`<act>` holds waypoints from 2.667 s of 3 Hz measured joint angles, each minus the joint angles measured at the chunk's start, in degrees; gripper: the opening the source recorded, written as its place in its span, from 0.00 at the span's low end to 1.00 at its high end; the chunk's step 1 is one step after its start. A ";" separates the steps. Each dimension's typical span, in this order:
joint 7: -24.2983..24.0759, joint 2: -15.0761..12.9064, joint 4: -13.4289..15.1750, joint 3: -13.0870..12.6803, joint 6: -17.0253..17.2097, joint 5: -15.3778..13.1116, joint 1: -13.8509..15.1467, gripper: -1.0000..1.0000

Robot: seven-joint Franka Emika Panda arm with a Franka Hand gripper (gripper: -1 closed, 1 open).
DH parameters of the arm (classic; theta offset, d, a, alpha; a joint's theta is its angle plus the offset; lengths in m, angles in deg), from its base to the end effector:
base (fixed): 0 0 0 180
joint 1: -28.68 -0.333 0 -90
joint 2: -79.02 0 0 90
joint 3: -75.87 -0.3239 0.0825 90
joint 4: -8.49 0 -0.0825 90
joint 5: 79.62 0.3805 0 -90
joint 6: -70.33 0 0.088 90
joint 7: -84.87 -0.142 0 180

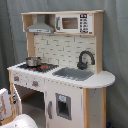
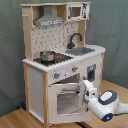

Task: Play with the kitchen

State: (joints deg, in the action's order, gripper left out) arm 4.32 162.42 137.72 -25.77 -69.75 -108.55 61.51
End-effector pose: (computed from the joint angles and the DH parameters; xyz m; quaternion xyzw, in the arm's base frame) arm 0.2587 0.4705 0.2381 0.6350 0.1504 0.6646 0.3640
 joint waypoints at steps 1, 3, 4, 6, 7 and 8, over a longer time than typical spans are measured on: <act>0.14 0.00 -0.84 -0.11 4.66 0.65 -2.09 1.00; 8.76 -0.59 -5.01 3.27 10.46 0.79 -5.85 1.00; 14.93 -0.67 -6.29 5.50 11.61 0.80 -6.49 1.00; 26.91 -1.31 -7.20 9.00 11.63 1.51 -6.64 1.00; 33.97 -2.12 -7.27 11.18 11.63 2.06 -6.70 1.00; 40.64 -3.10 -7.21 13.51 11.64 2.32 -6.77 1.00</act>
State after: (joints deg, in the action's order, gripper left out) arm 44.96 159.32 130.51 -12.26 -58.12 -106.24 54.74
